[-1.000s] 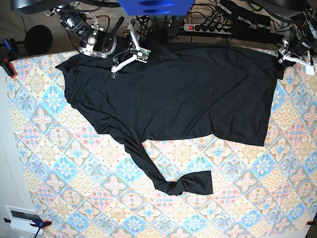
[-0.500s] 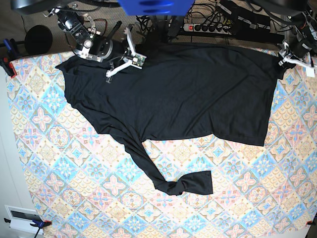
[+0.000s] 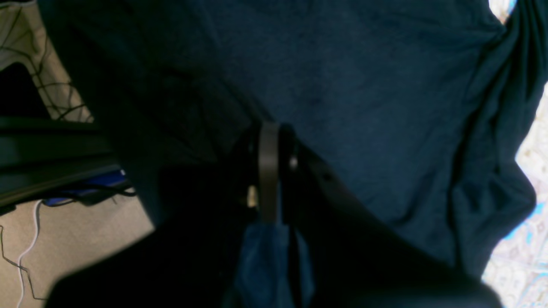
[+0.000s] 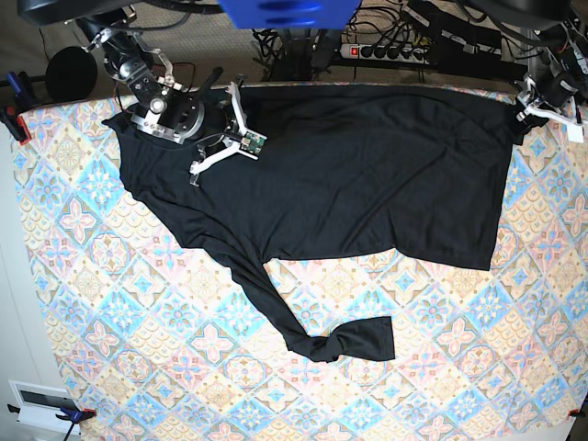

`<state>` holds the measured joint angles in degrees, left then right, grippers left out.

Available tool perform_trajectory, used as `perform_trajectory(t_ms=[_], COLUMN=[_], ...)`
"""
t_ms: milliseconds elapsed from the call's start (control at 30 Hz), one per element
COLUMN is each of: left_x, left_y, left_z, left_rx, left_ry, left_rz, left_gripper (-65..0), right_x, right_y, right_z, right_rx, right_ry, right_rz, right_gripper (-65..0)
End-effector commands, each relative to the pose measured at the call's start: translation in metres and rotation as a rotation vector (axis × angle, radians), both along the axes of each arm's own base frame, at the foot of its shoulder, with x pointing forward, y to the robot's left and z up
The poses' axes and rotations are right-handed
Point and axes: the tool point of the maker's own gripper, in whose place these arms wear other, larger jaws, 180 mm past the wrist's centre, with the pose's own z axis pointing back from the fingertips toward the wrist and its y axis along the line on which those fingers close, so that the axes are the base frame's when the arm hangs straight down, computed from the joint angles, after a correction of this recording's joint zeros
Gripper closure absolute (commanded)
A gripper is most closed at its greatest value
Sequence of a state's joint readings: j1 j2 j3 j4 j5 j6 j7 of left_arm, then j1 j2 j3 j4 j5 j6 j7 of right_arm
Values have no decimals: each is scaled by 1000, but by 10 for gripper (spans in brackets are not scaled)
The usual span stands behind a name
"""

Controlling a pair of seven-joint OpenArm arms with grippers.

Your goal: Layout the t-shirt on the table in an organized manner, then fold the t-shirt properly

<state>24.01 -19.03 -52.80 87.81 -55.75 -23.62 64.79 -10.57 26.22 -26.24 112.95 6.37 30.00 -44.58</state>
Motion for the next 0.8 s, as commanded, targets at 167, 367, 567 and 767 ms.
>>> perform_trajectory(t_ms=[167, 367, 567, 767], left_x=[6, 4, 4, 8], left_y=[6, 1, 1, 2], left_z=[11, 7, 6, 8], left_rx=[20, 5, 5, 12], left_ry=[-33, -32, -29, -38], left_rz=[-5, 3, 3, 3], left_gripper=[-172, -172, -172, -172], right_x=[15, 43, 29, -10], right_y=[19, -17, -21, -10], right_z=[13, 23, 23, 1], right_rx=[70, 55, 62, 66], right_ry=[-35, -88, -72, 33], right_rz=[-24, -156, -169, -135], right_gripper=[-32, -184, -200, -163])
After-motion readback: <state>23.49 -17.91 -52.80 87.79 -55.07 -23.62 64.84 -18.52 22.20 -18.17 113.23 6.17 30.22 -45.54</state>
